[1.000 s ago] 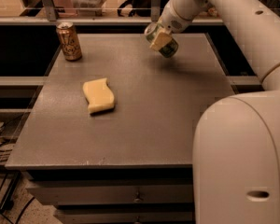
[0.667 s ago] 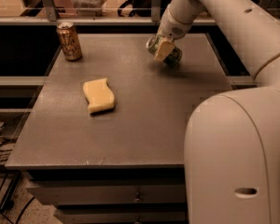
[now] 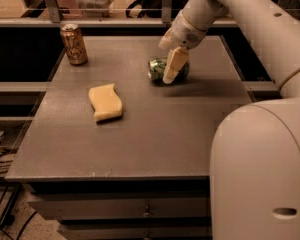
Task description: Knock green can over
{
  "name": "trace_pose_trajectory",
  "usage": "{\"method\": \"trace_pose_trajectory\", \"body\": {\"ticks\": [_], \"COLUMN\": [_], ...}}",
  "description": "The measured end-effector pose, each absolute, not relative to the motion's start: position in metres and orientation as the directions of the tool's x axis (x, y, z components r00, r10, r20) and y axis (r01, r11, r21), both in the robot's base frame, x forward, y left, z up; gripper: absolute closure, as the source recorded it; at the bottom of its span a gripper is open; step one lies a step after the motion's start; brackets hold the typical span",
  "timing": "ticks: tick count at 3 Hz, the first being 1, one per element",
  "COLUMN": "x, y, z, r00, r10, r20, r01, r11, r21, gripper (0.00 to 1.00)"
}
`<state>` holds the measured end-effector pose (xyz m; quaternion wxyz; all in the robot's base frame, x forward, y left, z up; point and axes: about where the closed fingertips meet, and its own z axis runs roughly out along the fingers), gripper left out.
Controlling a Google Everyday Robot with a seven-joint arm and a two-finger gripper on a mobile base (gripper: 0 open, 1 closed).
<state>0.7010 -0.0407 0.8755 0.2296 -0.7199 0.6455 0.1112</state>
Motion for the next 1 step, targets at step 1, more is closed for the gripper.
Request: {"method": "trace_pose_trajectory", "body": {"ticks": [1], "x": [0.701], "y": [-0.0332], "z": [0.8745], "r00": [0.146], "r10": [-0.869], "r20": [-0.472], "r01": [-0.981], "r11": [-0.066], "r21": [-0.183], "gripper": [0.0]}}
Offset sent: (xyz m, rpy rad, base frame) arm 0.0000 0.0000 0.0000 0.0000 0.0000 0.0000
